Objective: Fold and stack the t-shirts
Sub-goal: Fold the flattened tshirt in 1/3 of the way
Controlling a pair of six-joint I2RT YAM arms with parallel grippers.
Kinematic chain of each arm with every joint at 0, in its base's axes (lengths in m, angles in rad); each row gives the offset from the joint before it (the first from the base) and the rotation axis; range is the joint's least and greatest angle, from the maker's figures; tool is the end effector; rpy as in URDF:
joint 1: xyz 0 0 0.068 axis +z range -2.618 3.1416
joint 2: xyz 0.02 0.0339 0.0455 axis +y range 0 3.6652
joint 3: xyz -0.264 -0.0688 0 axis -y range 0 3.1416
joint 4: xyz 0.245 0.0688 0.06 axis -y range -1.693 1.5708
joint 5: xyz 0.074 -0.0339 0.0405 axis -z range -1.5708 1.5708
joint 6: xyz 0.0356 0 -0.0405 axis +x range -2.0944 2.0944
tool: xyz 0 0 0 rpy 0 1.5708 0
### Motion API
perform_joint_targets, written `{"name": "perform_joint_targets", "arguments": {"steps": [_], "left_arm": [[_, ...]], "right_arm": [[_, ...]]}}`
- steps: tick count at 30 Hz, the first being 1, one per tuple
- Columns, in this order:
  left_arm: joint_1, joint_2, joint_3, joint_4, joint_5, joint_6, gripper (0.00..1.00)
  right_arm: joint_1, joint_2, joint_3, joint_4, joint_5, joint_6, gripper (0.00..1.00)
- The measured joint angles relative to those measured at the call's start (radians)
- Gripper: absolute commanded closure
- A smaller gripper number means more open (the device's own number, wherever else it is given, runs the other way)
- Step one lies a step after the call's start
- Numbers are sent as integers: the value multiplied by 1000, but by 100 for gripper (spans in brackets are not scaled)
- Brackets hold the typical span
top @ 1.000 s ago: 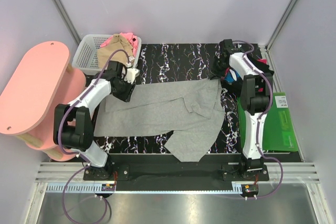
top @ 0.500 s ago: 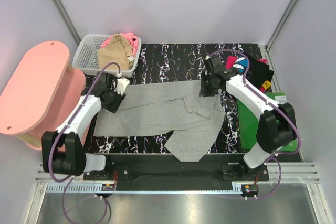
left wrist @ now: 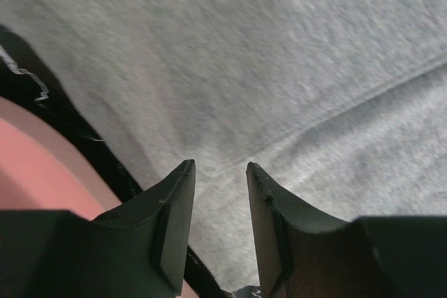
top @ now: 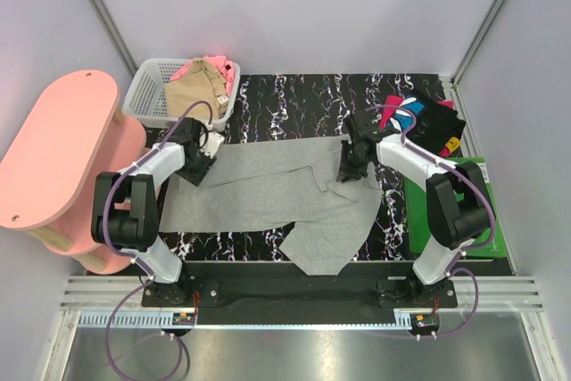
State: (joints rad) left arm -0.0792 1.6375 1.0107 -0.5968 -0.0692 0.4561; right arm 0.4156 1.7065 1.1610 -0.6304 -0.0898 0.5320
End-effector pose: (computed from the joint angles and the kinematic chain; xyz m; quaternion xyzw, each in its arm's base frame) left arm 0.3077 -0.0220 0.1788 0.2546 0.9509 0.0658 0.1632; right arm 0.3083 0.1395 0.1982 0.0482 0.9784 0.1286 0.1543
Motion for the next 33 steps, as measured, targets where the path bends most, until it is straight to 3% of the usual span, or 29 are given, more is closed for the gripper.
{"name": "perform_joint_targets", "arguments": {"steps": [4, 8, 14, 17, 20, 33], "left_arm": [[18, 0, 15, 17, -11, 16, 59], [41, 0, 16, 24, -12, 28, 59], [77, 16, 25, 40, -21, 60, 60], [100, 56, 67, 46, -23, 70, 60], [114, 74, 94, 49, -24, 71, 60], [117, 99, 162, 49, -10, 55, 59]], "right_arm": [[-18, 28, 90, 10, 4, 0, 76], [-23, 26, 69, -5, 40, 10, 76], [-26, 26, 46, -140, 150, 38, 84], [-26, 26, 47, -207, 209, 50, 81], [-30, 25, 47, -236, 242, 57, 71], [-124, 17, -34, -220, 297, 60, 71]]}}
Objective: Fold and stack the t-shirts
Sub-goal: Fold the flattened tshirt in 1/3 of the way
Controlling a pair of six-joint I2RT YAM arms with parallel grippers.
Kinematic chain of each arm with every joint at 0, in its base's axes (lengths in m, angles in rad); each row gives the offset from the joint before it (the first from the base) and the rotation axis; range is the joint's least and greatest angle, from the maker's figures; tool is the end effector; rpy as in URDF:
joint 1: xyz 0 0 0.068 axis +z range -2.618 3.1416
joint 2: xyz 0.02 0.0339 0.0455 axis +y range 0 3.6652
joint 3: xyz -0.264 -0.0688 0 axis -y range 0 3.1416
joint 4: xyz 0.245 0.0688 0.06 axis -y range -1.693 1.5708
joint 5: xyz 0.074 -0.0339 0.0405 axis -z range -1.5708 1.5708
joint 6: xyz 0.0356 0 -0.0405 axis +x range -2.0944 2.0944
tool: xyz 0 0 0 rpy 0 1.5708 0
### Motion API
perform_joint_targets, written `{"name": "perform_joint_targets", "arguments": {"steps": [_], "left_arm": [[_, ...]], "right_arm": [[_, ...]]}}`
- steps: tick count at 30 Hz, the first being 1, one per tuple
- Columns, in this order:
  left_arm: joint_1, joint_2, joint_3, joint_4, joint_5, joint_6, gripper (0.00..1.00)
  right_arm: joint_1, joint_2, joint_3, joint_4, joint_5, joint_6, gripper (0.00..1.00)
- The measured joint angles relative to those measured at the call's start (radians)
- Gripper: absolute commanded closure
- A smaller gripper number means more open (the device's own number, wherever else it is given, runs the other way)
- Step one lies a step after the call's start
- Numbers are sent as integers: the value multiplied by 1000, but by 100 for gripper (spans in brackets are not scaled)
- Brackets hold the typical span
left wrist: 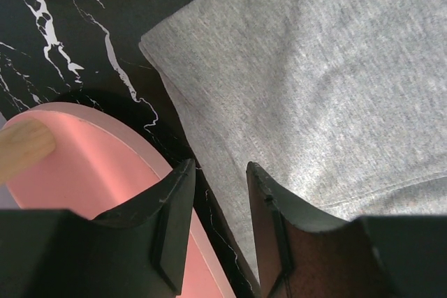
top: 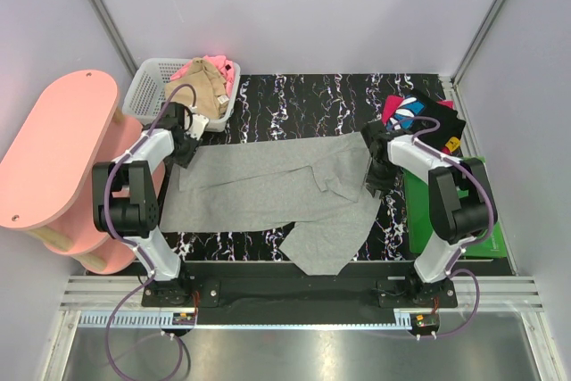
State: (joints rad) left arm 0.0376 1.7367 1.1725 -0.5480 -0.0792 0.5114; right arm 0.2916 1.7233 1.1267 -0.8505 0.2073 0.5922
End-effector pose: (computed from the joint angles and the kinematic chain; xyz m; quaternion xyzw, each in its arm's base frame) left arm 0.3508 0.0160 0.1954 0.2196 0.9480 0.0987 0.2082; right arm 0.2989 0.0821 0.1784 0.1550 0.9806 -0.0671 0.0997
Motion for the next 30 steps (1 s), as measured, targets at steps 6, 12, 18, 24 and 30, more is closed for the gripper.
{"name": "perform_joint_targets", "arguments": {"steps": [6, 12, 18, 24, 30], "left_arm": [[-11, 0, 8, -9, 12, -17, 59], [-35, 5, 26, -11, 23, -31, 59], [-60, 73, 39, -5, 21, -34, 59], [-60, 130, 37, 14, -9, -13, 59], [-60, 131, 19, 62, -43, 14, 60]], "right_arm": [[0, 56, -30, 24, 14, -1, 73], [0, 64, -23, 20, 14, -1, 73], [0, 72, -16, 14, 13, -1, 74], [-11, 71, -16, 14, 0, 0, 75], [-23, 71, -16, 15, -18, -1, 76]]}}
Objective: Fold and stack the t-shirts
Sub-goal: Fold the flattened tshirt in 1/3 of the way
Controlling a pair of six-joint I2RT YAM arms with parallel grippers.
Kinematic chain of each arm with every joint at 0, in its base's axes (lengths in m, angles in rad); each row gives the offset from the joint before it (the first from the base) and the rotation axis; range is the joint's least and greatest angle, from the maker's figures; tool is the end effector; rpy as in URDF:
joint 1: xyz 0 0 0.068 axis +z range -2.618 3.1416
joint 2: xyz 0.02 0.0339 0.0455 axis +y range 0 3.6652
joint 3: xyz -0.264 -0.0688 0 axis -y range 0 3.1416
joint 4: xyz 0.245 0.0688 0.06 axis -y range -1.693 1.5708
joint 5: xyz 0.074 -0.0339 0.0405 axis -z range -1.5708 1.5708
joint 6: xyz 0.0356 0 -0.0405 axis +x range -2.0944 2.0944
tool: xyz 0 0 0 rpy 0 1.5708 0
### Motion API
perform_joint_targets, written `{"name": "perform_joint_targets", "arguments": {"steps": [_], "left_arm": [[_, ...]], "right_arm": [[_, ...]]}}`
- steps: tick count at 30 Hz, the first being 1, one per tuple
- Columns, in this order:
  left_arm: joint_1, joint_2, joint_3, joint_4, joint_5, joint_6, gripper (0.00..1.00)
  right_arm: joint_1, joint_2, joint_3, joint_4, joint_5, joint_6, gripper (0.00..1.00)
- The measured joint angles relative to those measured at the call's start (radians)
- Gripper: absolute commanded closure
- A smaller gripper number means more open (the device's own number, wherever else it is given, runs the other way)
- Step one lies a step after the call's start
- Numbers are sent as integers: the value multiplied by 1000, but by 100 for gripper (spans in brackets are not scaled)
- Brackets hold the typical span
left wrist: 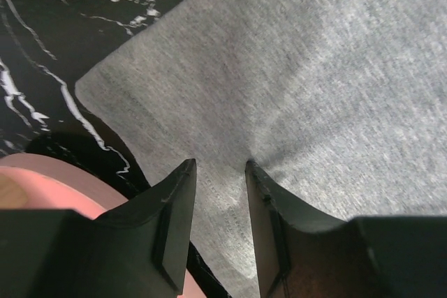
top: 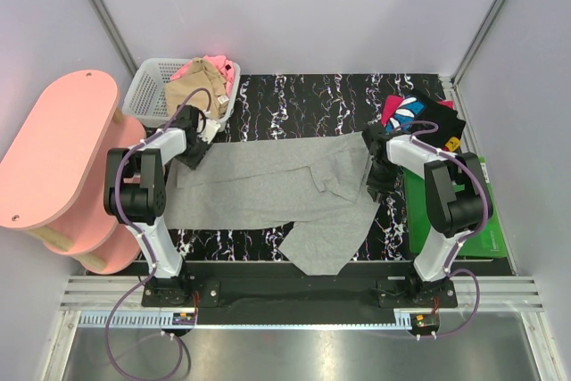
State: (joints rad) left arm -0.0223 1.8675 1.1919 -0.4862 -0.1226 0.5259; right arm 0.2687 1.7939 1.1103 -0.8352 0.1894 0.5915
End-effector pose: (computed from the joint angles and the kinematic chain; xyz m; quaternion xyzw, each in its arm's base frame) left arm 0.3694 -0.0039 0.1593 0.2526 0.9442 0.1086 0.1814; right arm 0.3025 0.0763 0.1539 0.1624 0.9819 -0.0751 0.0629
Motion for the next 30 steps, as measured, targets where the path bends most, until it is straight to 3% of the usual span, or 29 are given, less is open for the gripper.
{"name": "perform_joint_targets", "arguments": {"steps": [21, 30], "left_arm": [[67, -24, -43, 43, -68, 102, 60], [17, -147, 6, -112, -41, 57, 54]], "right_arm": [[-19, -14, -20, 24, -33, -11, 77], [-22, -14, -16, 21, -43, -18, 79]]}}
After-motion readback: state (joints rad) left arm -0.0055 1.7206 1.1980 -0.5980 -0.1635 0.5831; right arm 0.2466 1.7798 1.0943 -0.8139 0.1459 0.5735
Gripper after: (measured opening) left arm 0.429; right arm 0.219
